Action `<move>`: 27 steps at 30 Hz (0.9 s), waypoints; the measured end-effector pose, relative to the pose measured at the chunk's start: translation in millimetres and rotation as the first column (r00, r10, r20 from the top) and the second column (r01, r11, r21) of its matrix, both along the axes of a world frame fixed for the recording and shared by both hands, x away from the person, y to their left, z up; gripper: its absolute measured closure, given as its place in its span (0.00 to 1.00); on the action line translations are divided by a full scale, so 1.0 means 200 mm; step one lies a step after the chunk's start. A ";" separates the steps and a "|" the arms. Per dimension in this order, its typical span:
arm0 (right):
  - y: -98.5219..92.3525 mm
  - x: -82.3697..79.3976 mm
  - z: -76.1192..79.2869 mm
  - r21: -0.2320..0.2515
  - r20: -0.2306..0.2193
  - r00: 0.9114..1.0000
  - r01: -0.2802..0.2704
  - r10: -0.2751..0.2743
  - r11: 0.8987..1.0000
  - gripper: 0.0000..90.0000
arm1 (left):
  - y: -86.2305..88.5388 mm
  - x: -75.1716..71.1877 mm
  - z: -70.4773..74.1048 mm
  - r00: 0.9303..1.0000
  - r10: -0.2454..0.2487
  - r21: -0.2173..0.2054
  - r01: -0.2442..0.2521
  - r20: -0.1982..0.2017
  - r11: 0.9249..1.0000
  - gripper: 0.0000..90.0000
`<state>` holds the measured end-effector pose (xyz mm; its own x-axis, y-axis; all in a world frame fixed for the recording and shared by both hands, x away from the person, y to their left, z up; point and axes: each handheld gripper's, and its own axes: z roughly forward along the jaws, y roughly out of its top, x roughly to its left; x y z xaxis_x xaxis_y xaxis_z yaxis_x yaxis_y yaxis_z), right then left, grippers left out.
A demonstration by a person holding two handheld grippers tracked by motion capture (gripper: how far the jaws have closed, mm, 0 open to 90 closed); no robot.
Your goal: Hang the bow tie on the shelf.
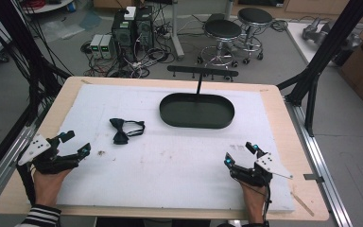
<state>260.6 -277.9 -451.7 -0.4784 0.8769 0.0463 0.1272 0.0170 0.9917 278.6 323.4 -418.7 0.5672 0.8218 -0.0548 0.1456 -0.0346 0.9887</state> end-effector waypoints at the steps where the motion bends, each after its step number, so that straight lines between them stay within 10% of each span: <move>1: 0.00 0.00 0.00 0.000 0.000 1.000 0.000 0.000 1.000 0.12 | -0.01 0.01 0.02 1.000 -0.002 0.001 0.002 -0.002 1.000 0.17; 16: 0.00 0.00 0.00 0.000 0.000 1.000 -0.001 0.001 1.000 0.12 | -0.15 0.18 0.18 0.988 -0.029 0.075 0.040 -0.149 0.996 0.16; 23: 0.00 0.00 0.00 0.000 -0.001 1.000 -0.001 0.001 1.000 0.12 | -0.22 0.28 0.19 0.966 -0.025 0.127 0.059 -0.257 0.990 0.16; 27: 0.00 0.00 0.00 0.004 -0.002 1.000 -0.001 0.001 1.000 0.12 | -0.23 0.32 0.15 0.939 -0.006 0.130 0.054 -0.343 0.990 0.17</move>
